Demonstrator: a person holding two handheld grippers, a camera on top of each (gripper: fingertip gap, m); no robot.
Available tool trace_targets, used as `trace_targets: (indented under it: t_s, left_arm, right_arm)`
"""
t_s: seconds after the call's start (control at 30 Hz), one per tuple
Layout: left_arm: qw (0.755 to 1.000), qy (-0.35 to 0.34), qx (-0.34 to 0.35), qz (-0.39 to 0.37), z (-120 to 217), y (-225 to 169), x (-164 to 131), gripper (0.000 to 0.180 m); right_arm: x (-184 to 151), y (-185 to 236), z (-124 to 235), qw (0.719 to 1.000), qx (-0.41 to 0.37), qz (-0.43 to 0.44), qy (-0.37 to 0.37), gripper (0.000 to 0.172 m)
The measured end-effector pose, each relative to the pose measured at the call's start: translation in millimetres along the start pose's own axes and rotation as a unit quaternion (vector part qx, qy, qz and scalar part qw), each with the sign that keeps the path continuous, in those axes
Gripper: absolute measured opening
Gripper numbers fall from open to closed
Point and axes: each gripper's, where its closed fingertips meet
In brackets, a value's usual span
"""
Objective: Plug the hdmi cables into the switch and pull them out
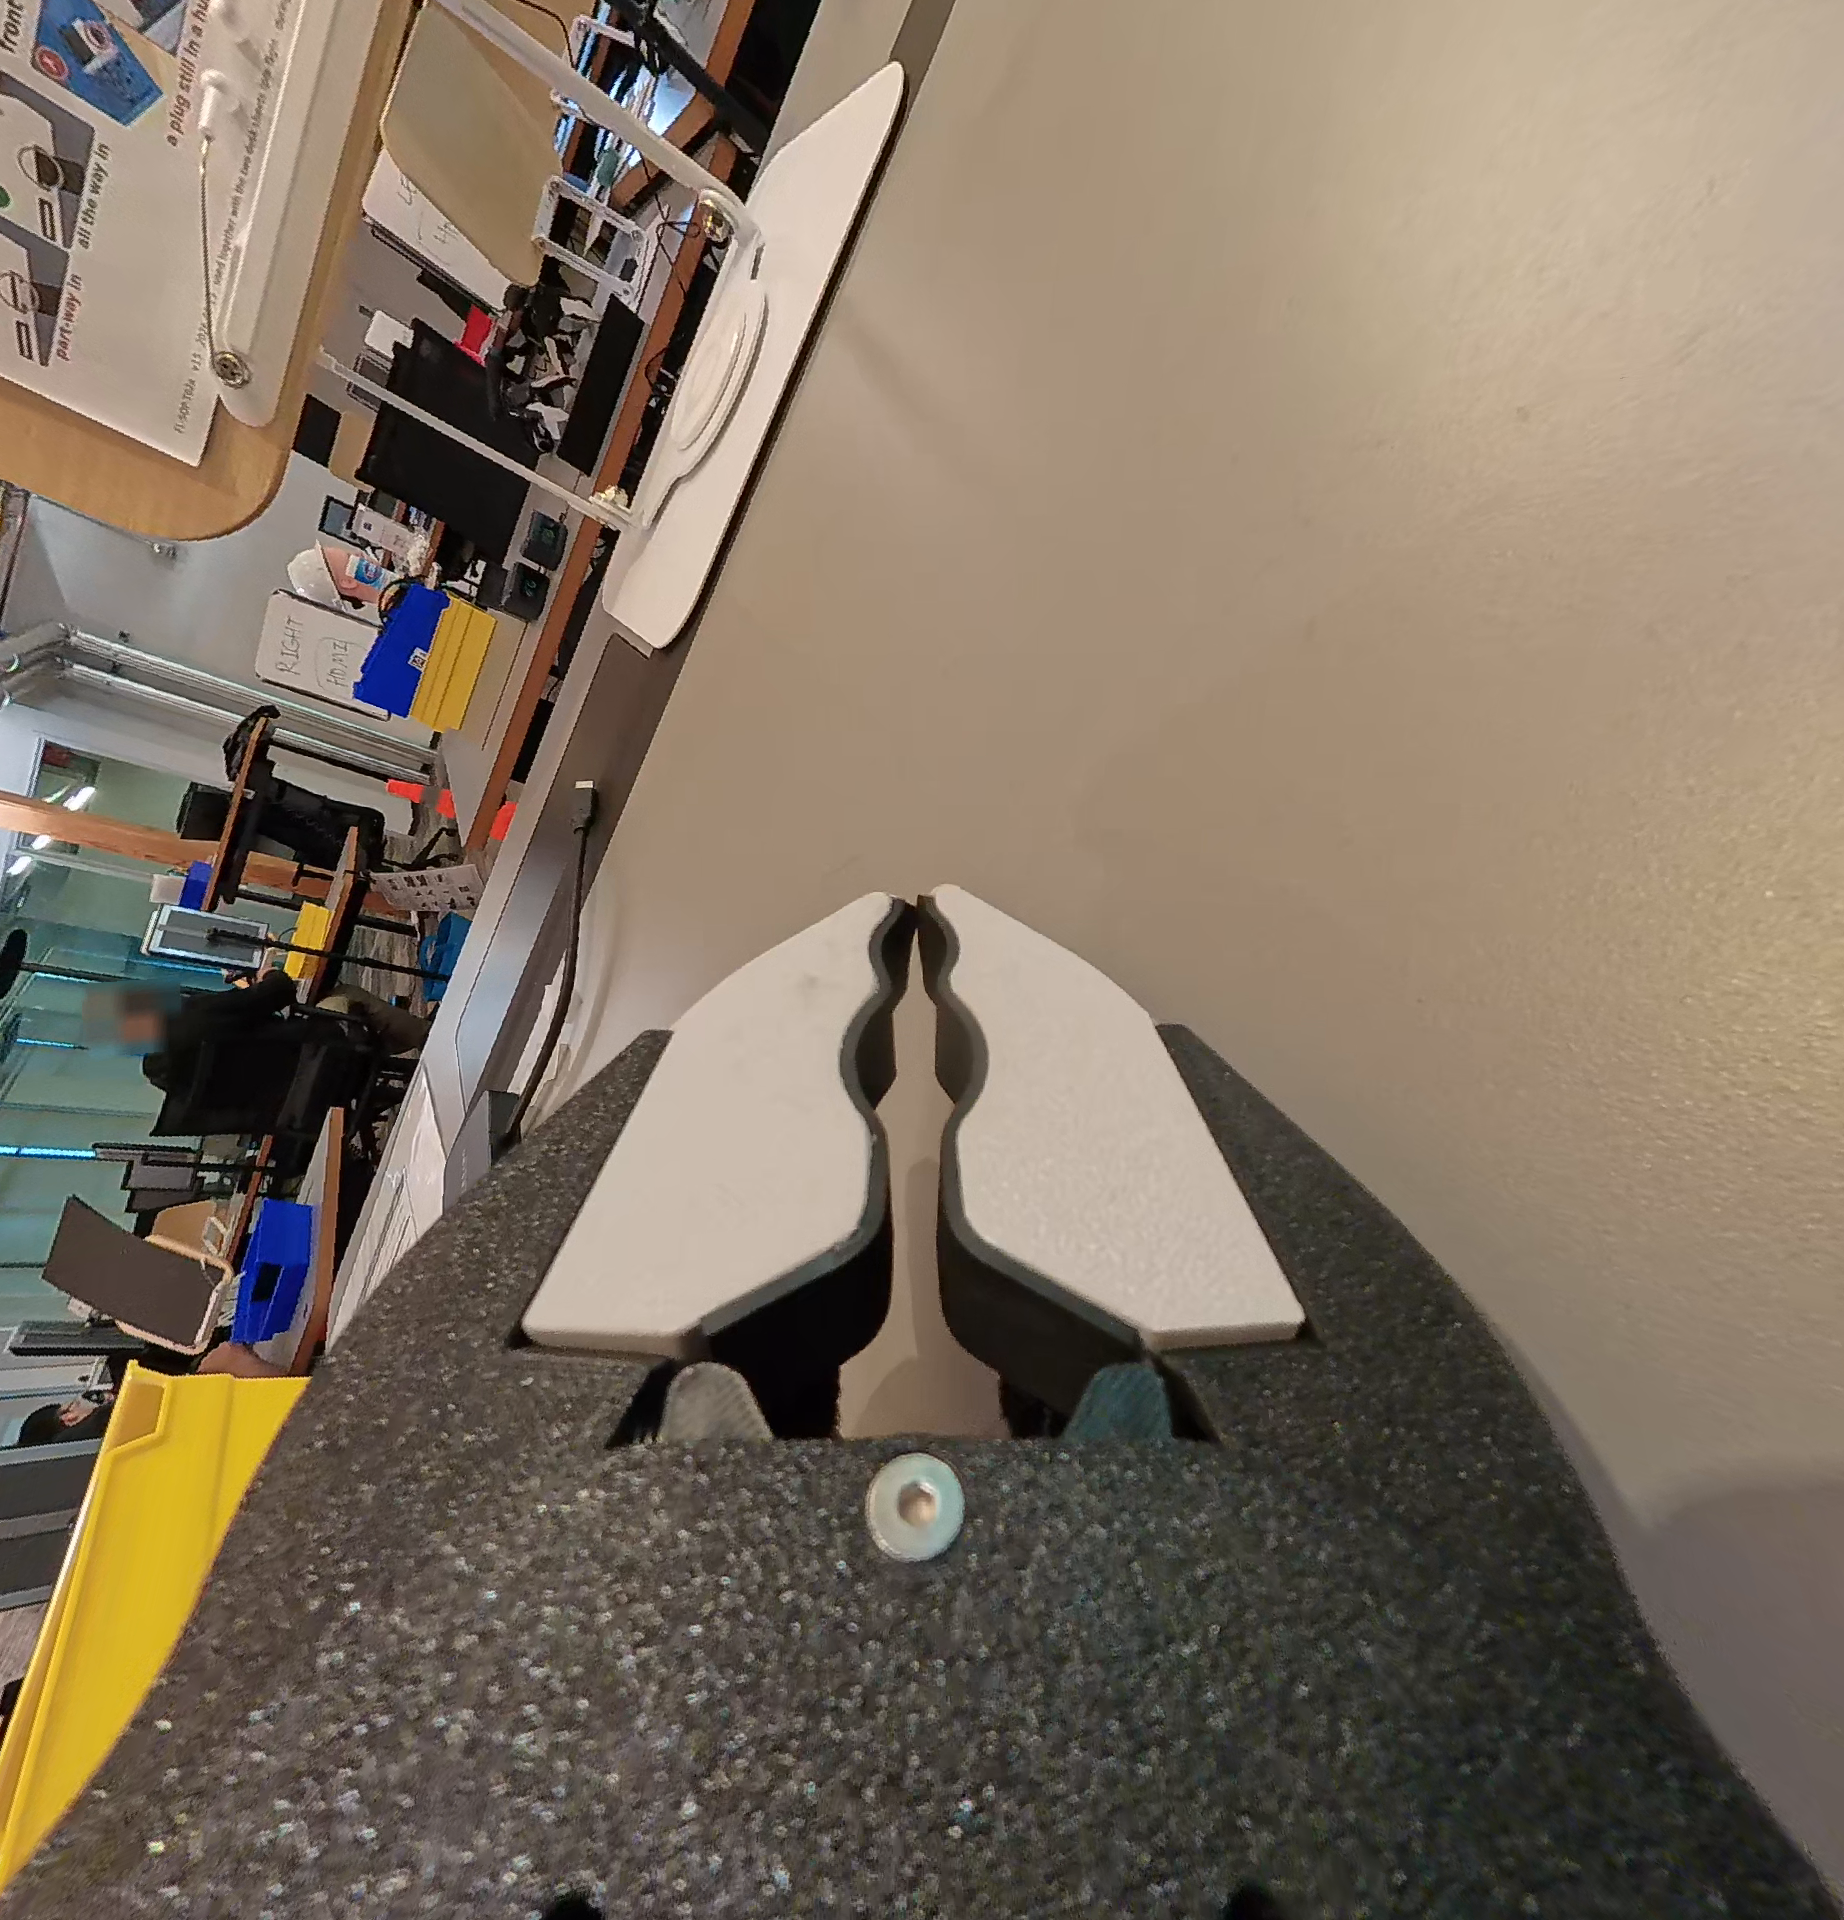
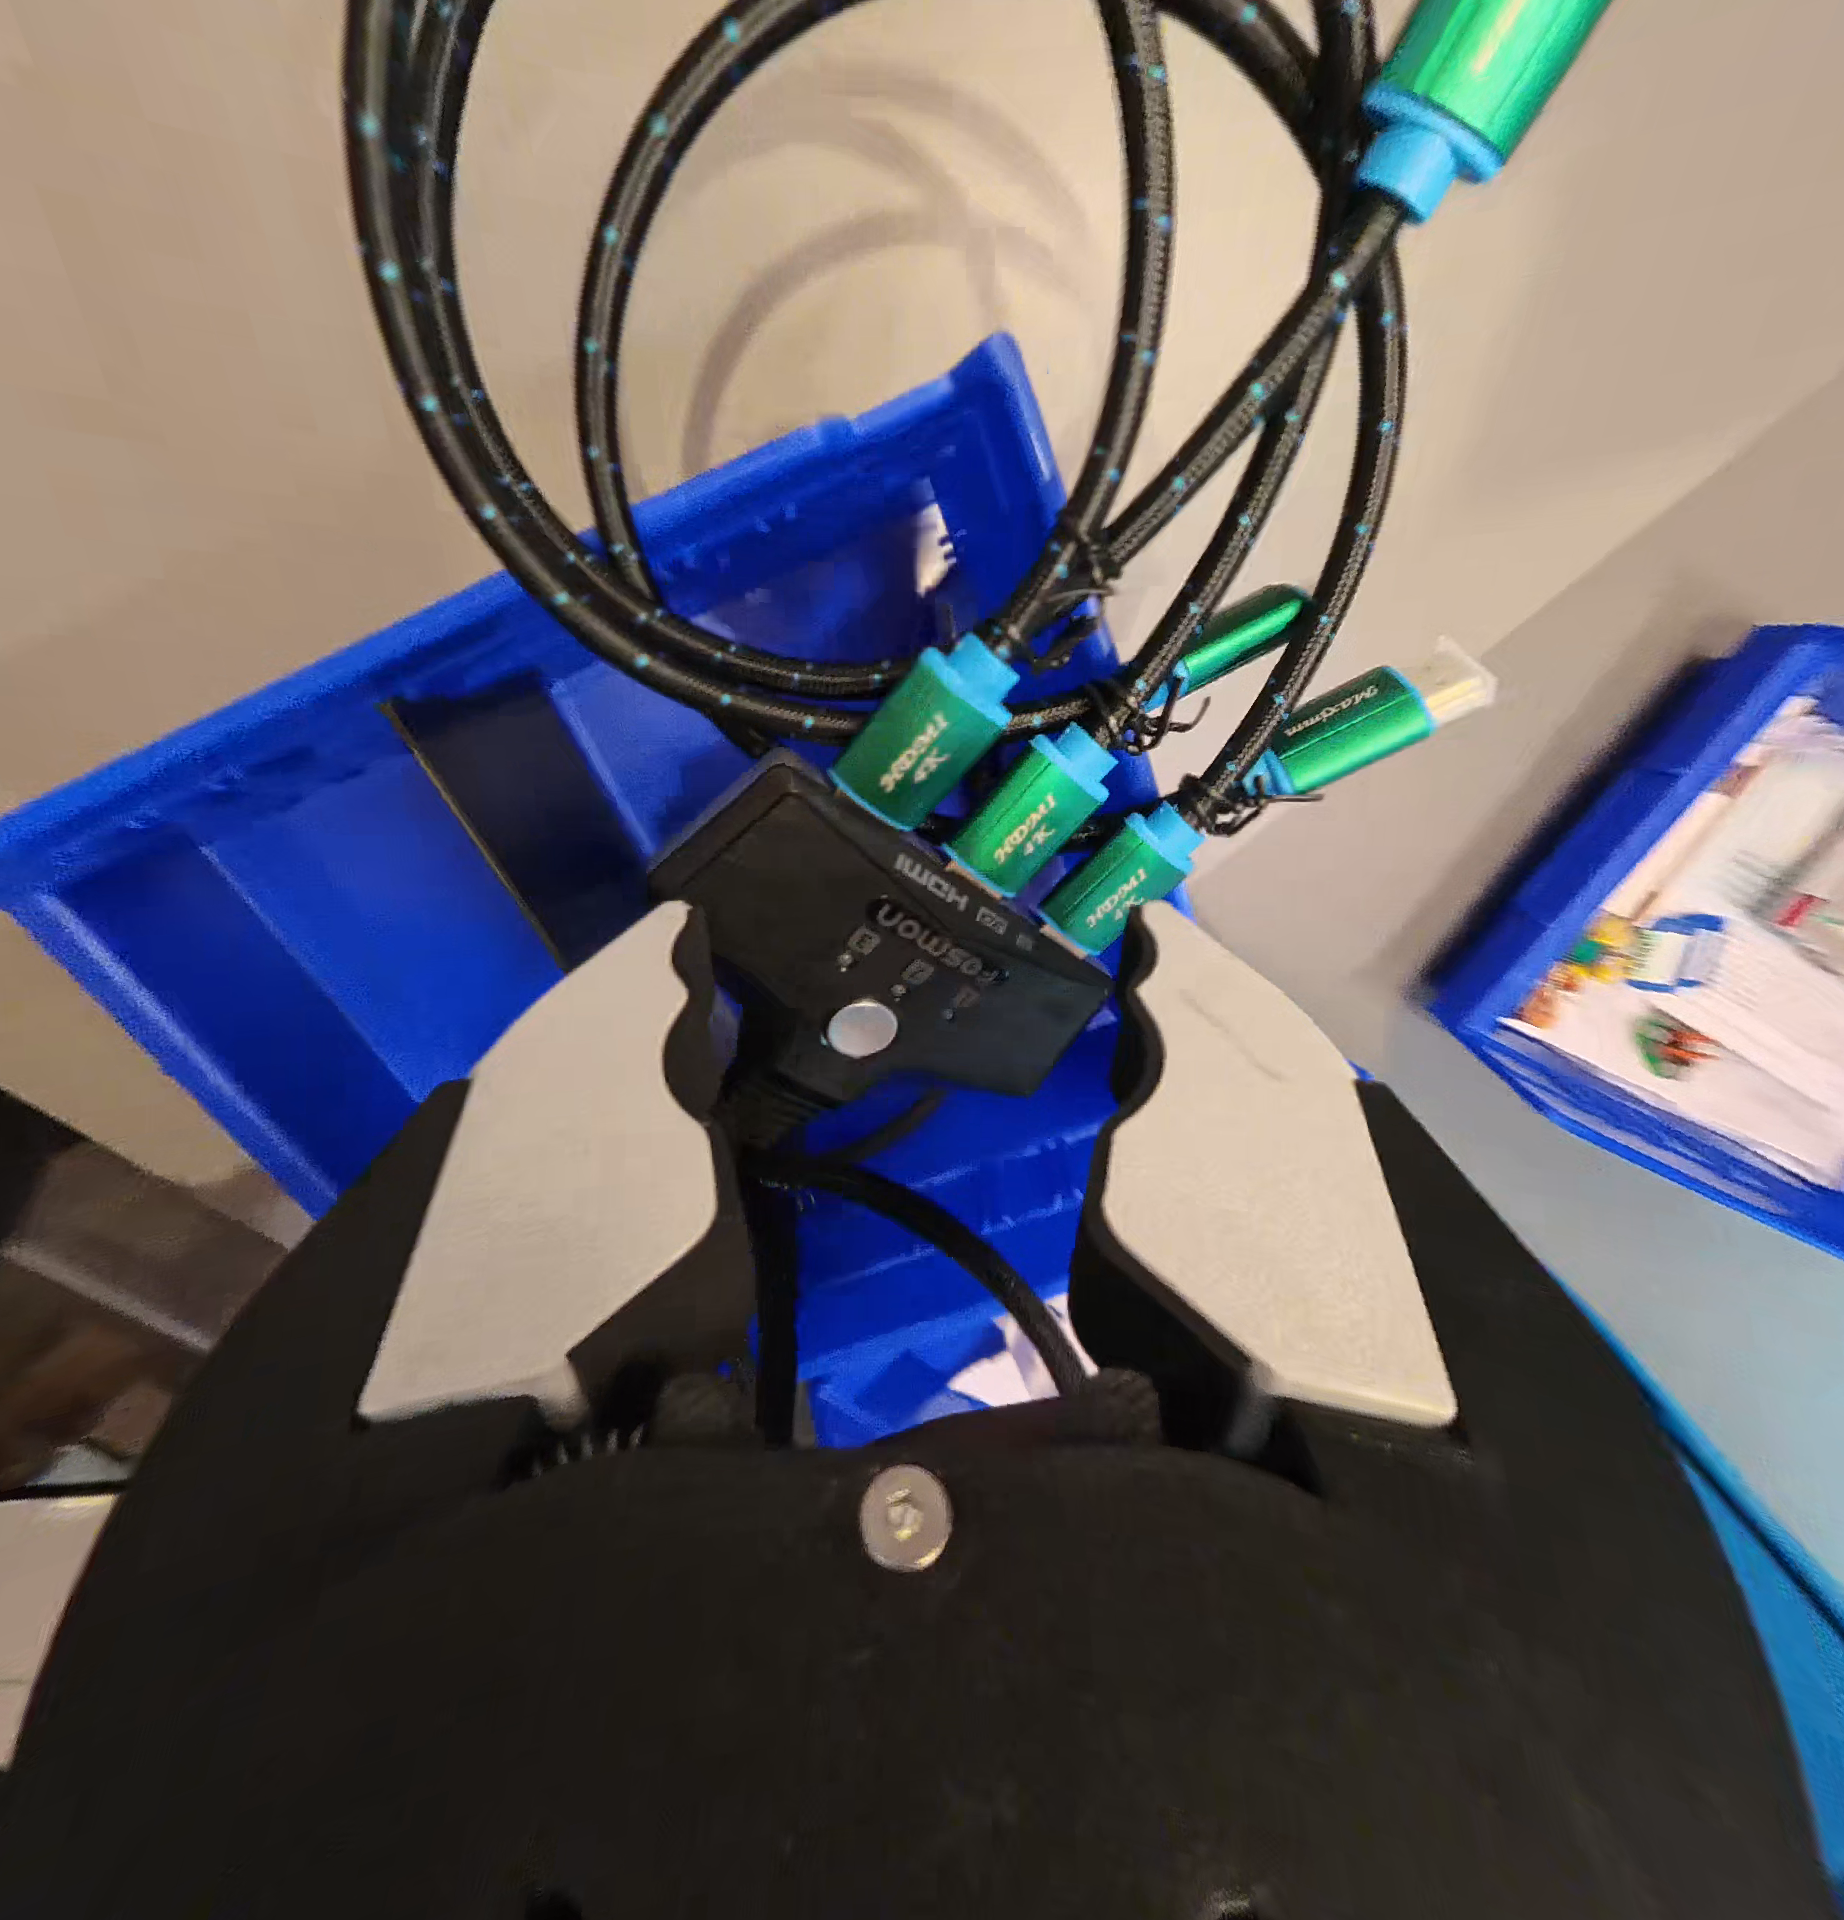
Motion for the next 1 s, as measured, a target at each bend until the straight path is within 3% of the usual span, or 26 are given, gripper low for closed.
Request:
trace_targets:
  t_s: [0.1, 0.23, 0.5, 0.77, 0.83, 0.9, 1.0]
  left_arm:
    - [1.000, 0.002, 0.001, -0.001, 0, 0, 0, 0.001]
    - [1.000, 0.003, 0.000, -0.001, -1, 0, -1, 0.000]
    - [1.000, 0.002, -0.001, -0.001, -1, 0, 0, 0.000]
    - [1.000, -0.001, -0.005, 0.000, 0, -1, 0, 0.000]
    - [1.000, -0.002, -0.006, 0.000, 0, -1, 0, 0.001]
    - [1.000, -0.003, -0.006, -0.001, 1, -2, 1, 0.001]
    - [1.000, -0.006, -0.008, -0.002, 1, -2, 1, 0.001]
  right_arm:
    - [-4, -3, -11, 0.996, 0.067, -0.051, -0.011, 0.089]
    - [-9, -4, -21, 0.992, 0.091, -0.083, -0.020, 0.101]
    - [-10, 3, -23, 0.990, 0.078, -0.100, -0.056, 0.092]
    - [-11, 10, -20, 0.995, 0.032, -0.091, -0.038, 0.089]
    - [-8, 11, -11, 0.997, 0.011, -0.052, -0.049, 0.075]
    - [-4, 7, -1, 0.997, -0.026, -0.031, -0.063, 0.079]
    - [13, 7, 25, 0.988, -0.029, -0.049, -0.140, 0.082]
Point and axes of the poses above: each gripper's, where its closed fingertips meet, z back along the fingers, x out of its top, y = z × x across the jaws, and after that the axes turned 2 degrees about y, right-handed
